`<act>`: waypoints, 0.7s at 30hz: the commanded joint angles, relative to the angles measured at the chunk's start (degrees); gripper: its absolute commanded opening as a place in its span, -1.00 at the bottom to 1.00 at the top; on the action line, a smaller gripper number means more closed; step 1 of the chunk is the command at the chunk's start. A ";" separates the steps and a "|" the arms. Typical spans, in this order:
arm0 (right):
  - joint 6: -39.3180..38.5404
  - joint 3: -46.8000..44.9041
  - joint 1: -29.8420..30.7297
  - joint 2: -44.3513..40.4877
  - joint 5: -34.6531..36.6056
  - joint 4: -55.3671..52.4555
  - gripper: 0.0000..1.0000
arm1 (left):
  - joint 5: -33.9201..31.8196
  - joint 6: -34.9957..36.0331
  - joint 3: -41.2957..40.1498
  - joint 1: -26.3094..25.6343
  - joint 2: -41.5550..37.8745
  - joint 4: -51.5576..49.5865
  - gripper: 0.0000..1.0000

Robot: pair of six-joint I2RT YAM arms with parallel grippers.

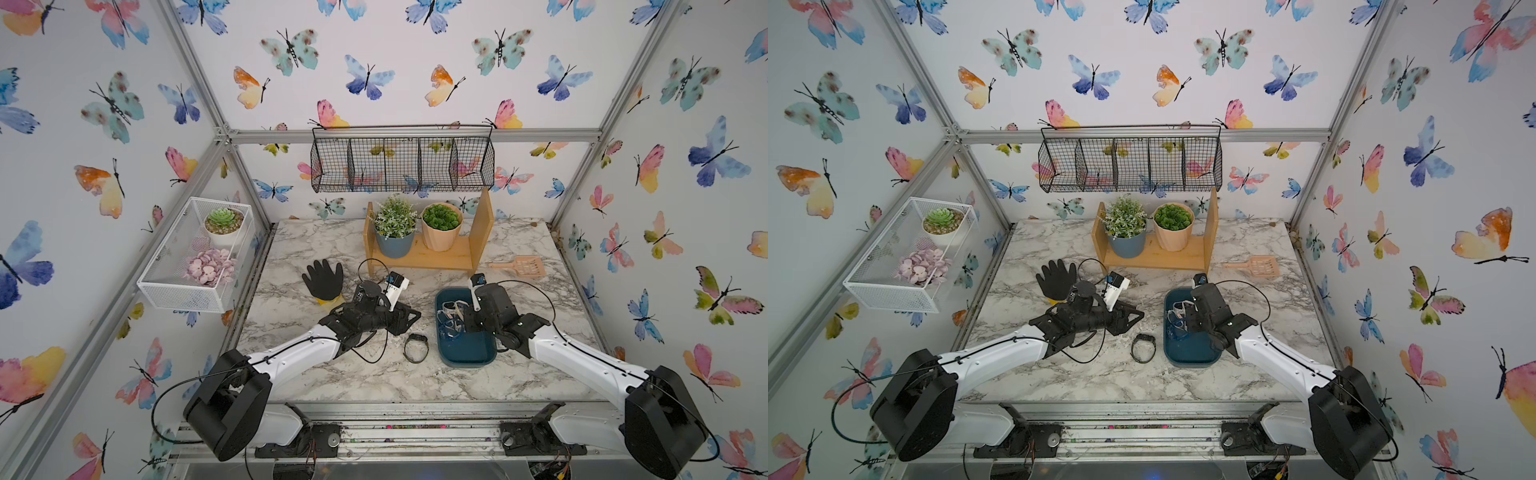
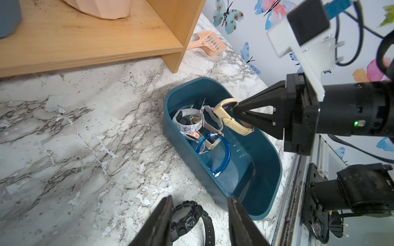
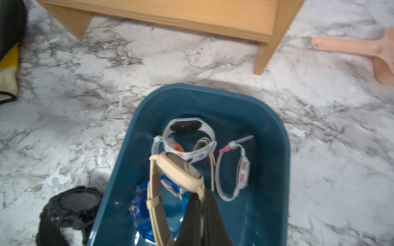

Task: Put the watch into the storage box
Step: Place the watch in the storage box.

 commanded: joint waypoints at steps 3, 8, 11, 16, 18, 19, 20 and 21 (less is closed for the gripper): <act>5.23 -5.01 -4.47 -3.79 -4.33 -2.27 -0.96 | 1.79 -0.16 0.58 -0.19 0.71 2.17 -0.07; 7.68 -7.54 -4.84 -3.38 -6.78 -1.06 -0.95 | 2.24 -0.35 0.45 -0.28 1.15 2.91 -0.07; 8.03 -8.08 -4.84 -2.07 -7.46 -0.71 -0.89 | 1.94 -0.36 0.63 -0.28 1.41 2.87 -0.07; 7.41 -8.48 -4.84 -0.42 -6.99 0.81 -0.83 | 1.91 -0.35 0.71 -0.35 1.75 2.81 -0.06; 7.34 -8.39 -4.84 -0.03 -6.70 0.94 -0.79 | 1.81 -0.36 0.80 -0.37 1.70 2.63 -0.06; 7.34 -8.47 -4.84 -0.01 -6.70 1.23 -0.77 | 1.62 -0.36 0.72 -0.37 1.68 2.46 -0.06; 7.34 -8.61 -4.84 0.00 -6.63 1.33 -0.75 | 1.58 -0.29 0.63 -0.36 1.55 2.33 -0.06; 7.34 -8.78 -4.84 -0.01 -6.53 1.51 -0.74 | 1.40 -0.27 0.63 -0.36 1.46 2.24 -0.06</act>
